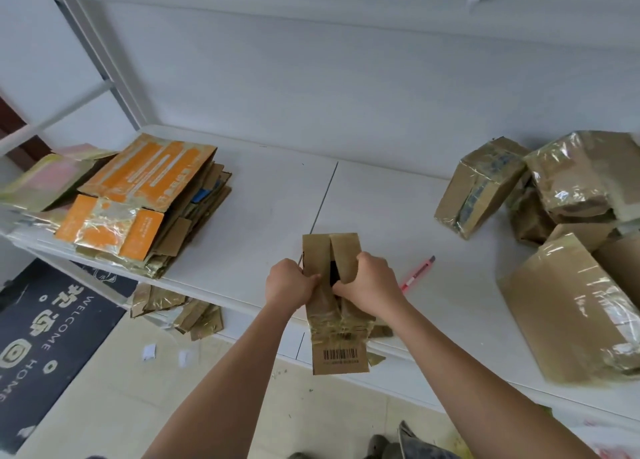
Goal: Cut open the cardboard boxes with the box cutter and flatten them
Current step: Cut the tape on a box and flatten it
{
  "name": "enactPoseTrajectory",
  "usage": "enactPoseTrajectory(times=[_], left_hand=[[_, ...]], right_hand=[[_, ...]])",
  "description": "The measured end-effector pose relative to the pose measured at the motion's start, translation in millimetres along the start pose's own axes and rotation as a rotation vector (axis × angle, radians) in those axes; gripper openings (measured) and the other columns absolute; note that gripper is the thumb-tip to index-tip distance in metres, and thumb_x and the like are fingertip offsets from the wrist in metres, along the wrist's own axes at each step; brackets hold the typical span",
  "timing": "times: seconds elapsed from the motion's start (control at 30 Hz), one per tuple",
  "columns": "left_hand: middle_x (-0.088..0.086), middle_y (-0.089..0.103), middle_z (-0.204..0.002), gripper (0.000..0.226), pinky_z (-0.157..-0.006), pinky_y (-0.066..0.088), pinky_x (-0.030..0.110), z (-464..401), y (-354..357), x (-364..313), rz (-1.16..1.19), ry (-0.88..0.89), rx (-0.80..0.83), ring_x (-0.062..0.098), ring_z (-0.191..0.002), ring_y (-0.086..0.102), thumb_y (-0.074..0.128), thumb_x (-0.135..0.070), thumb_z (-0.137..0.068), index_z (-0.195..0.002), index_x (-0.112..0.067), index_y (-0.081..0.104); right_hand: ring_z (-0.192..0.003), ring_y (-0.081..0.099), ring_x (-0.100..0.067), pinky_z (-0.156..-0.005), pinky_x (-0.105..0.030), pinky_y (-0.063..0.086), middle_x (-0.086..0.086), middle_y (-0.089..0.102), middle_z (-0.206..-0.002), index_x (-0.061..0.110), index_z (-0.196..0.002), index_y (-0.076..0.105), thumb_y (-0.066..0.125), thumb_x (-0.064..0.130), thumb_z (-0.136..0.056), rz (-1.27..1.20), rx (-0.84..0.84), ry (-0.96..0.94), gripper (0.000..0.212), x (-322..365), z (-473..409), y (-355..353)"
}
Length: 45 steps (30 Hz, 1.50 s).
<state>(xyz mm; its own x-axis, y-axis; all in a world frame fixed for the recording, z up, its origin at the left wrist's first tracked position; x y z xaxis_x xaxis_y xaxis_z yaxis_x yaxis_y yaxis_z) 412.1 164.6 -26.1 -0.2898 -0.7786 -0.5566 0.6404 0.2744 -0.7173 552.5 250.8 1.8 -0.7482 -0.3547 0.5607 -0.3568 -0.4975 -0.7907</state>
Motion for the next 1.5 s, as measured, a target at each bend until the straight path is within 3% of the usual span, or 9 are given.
enactPoseTrajectory(times=[0.27,0.4,0.5,0.63,0.83,1.13,1.27,1.4,1.5], left_hand=[[0.001,0.055,-0.059,0.041,-0.055,0.045,0.026,-5,-1,8,-0.023,-0.023,-0.007,0.017,-0.053,0.054,0.073,-0.039,-0.086,-0.062,-0.011,0.054],[0.004,0.062,-0.074,0.036,-0.062,0.048,0.029,0,0,2,-0.066,0.015,-0.006,0.02,-0.066,0.058,0.071,-0.042,-0.086,-0.077,-0.009,0.06],[0.006,0.066,-0.105,0.04,-0.071,0.043,0.03,9,2,-8,-0.136,0.095,-0.082,0.027,-0.093,0.062,0.07,-0.038,-0.088,-0.115,-0.012,0.056],[0.005,0.065,-0.107,0.051,-0.066,0.043,0.034,19,0,-19,-0.196,0.174,-0.207,0.029,-0.094,0.062,0.071,-0.026,-0.088,-0.131,-0.021,0.043],[0.003,0.064,-0.1,0.067,-0.064,0.042,0.033,28,10,-38,-0.426,0.168,-0.175,0.027,-0.094,0.065,0.069,-0.063,-0.078,-0.118,-0.016,0.043],[-0.005,0.068,-0.095,0.063,-0.068,0.044,0.027,23,-9,-27,-0.026,0.15,-0.026,0.014,-0.08,0.063,0.069,-0.041,-0.08,-0.137,-0.023,0.052],[-0.002,0.072,-0.086,0.012,-0.076,0.058,0.03,22,-34,-1,0.34,0.099,0.171,0.023,-0.09,0.069,0.058,-0.019,-0.094,-0.096,-0.016,0.069],[0.005,0.072,-0.104,0.013,-0.091,0.056,0.04,33,-46,4,0.357,0.12,0.251,0.022,-0.1,0.068,0.057,-0.015,-0.097,-0.103,-0.012,0.068],[-0.009,0.073,-0.083,0.016,-0.076,0.055,0.029,42,-51,-12,0.308,0.233,0.282,0.013,-0.084,0.069,0.058,-0.013,-0.097,-0.087,-0.018,0.07]], right_hand=[[-0.078,0.068,-0.022,-0.067,-0.035,0.054,-0.004,0.072,-0.082,0.011,-0.099,0.07,0.067,0.026,-0.088,-0.507,0.14,0.148,0.019,-37,-4,-18],[-0.102,0.063,-0.02,-0.08,-0.033,0.054,-0.002,0.065,-0.114,0.014,-0.133,0.055,0.07,0.026,-0.091,-0.722,0.139,0.248,0.046,-80,8,-9],[-0.105,0.055,-0.021,-0.094,-0.037,0.049,0.002,0.049,-0.12,0.023,-0.142,0.047,0.079,0.025,-0.082,-0.394,-0.148,0.036,0.068,-84,11,-15],[-0.11,0.046,-0.01,-0.097,-0.017,0.035,0.009,0.056,-0.115,0.021,-0.114,0.073,0.075,0.033,-0.084,-0.123,-0.193,-0.365,0.033,-55,23,-7],[-0.106,0.054,0.001,-0.095,-0.018,0.042,0.015,0.058,-0.111,0.031,-0.104,0.071,0.078,0.027,-0.082,-0.324,-0.056,-0.252,0.023,-60,23,6],[-0.102,0.054,0.009,-0.09,-0.01,0.048,0.017,0.059,-0.103,0.031,-0.094,0.071,0.079,0.012,-0.081,-0.48,-0.02,-0.266,0.025,-63,19,7],[-0.1,0.056,0.001,-0.091,-0.02,0.052,0.018,0.057,-0.104,0.028,-0.092,0.066,0.079,0.017,-0.081,-0.424,-0.016,-0.261,0.02,-63,19,7],[-0.097,0.056,-0.013,-0.071,-0.014,0.045,0.006,0.046,-0.117,0.025,-0.113,0.042,0.08,0.026,-0.08,-0.026,-0.119,-0.311,0.05,-47,10,-8],[-0.128,0.045,-0.034,-0.106,-0.041,0.04,-0.013,0.039,-0.14,0.018,-0.138,0.037,0.084,0.023,-0.075,0.289,-0.311,-0.388,0.079,-20,1,-24]])
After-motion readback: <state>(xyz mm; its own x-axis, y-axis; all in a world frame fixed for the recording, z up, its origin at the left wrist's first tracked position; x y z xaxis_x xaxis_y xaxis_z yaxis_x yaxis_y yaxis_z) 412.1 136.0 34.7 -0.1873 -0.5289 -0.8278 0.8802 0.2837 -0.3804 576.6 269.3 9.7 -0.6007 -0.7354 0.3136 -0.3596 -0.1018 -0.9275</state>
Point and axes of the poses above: each hand's wrist, its own z-axis away from the middle knuckle, its own y-axis out of the palm, x = y × z, the point moved 4 cm from there along -z, towards the middle knuckle
